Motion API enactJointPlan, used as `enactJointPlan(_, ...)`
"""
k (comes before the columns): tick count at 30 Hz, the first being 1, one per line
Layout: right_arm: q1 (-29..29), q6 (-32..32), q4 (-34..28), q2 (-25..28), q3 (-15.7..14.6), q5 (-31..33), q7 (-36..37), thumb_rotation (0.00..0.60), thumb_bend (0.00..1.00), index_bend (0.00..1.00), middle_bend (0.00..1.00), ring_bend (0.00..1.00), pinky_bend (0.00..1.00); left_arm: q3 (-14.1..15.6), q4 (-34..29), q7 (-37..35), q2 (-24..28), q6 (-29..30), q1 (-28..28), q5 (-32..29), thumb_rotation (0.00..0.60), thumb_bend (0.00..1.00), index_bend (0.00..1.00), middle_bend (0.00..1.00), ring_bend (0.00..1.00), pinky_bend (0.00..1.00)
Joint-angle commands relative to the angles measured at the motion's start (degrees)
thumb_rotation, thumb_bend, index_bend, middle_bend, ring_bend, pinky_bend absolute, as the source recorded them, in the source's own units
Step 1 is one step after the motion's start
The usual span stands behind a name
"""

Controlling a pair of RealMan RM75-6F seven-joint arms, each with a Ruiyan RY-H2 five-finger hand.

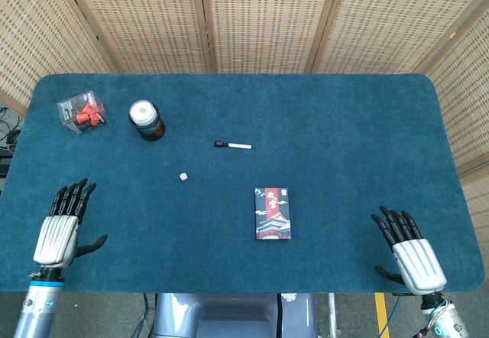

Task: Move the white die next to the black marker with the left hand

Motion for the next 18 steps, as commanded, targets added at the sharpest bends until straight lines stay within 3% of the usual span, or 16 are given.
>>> enactJointPlan(1, 0.0, -0.14, 0.08, 0.01, -0.02, 0.15, 0.01, 0.6, 0.18, 0.05, 0.0, 0.0, 0.0, -0.02, 0.13, 0.06, -0.05, -0.29, -0.05, -0.15, 0.6, 0.19, 0.0, 0.0, 0.0, 0.0)
enactJointPlan(18, -0.28, 0.62, -0.59, 0.66, -0.14, -0.29, 0.45, 0.6, 0.18, 0.05, 0.0, 0.0, 0.0, -0.15, -0.1, 0.23, -0.24, -1.57, -0.32, -0.33, 0.6, 0.19, 0.0, 0.0, 0.0, 0.0)
